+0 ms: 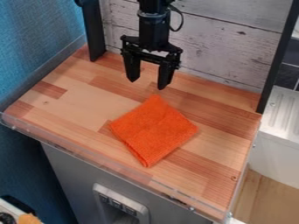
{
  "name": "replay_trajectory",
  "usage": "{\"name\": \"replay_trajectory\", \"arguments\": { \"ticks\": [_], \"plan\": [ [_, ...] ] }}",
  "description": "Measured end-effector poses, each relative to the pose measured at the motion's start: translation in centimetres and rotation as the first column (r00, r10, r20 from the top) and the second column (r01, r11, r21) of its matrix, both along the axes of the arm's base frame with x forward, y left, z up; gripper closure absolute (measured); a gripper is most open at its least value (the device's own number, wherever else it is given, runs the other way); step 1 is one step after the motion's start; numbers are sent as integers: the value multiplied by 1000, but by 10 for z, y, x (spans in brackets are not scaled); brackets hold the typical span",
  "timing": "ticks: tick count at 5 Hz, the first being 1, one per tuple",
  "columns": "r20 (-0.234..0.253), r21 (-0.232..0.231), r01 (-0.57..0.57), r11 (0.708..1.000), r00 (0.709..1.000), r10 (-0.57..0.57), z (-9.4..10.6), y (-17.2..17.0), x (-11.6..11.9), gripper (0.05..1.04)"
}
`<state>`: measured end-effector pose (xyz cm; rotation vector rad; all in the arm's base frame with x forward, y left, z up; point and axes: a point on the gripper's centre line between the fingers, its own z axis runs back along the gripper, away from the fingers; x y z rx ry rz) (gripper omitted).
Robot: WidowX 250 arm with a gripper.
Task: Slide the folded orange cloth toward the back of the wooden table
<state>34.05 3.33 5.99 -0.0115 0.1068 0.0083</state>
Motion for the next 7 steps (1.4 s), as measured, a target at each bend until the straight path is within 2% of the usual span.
{"name": "replay_trajectory", "arguments": {
  "ticks": [1, 3, 5, 6, 7],
  "plan": [
    [-9, 0, 26, 1000, 1000, -26, -10, -3, -7, 84],
    [66, 3, 116, 993, 991, -116, -8, -11, -30, 85],
    [136, 30, 202, 979, 969, -204, -3, -11, -47, 85],
    [150, 36, 237, 971, 959, -239, 1, -14, -54, 87],
    [139, 31, 272, 962, 952, -274, 3, -20, -57, 140]
  ]
}}
